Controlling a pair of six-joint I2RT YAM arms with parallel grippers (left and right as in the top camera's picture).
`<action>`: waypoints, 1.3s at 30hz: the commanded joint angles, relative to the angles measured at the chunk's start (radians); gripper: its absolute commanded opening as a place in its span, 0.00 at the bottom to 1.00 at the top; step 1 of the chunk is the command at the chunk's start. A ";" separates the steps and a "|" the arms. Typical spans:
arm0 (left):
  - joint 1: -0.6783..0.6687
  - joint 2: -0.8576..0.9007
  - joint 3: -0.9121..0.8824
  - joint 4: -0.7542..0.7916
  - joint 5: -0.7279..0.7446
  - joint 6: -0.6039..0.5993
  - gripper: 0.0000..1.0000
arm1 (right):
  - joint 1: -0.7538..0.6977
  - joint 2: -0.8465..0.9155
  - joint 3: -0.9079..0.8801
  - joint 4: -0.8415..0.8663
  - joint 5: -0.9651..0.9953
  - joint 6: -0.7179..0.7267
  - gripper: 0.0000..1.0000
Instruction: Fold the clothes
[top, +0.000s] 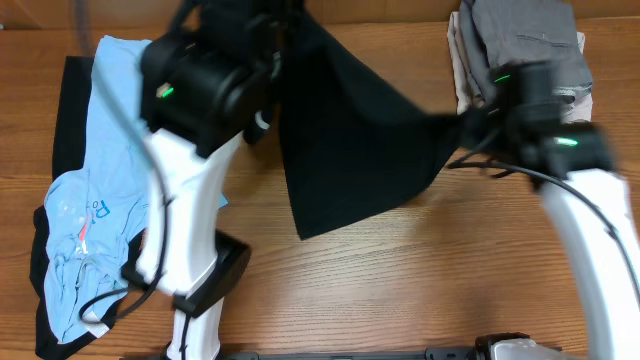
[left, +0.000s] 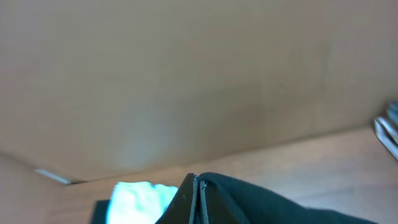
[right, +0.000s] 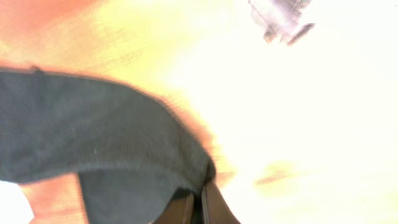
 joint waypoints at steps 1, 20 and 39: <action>0.007 -0.148 0.015 -0.005 -0.096 0.002 0.04 | -0.037 -0.045 0.203 -0.119 0.009 -0.070 0.04; 0.007 -0.552 0.015 -0.156 -0.111 -0.061 0.04 | -0.149 -0.068 1.053 -0.591 0.016 -0.168 0.04; 0.185 -0.204 -0.213 -0.174 -0.060 -0.138 0.04 | -0.149 0.354 0.921 -0.560 -0.036 -0.254 0.04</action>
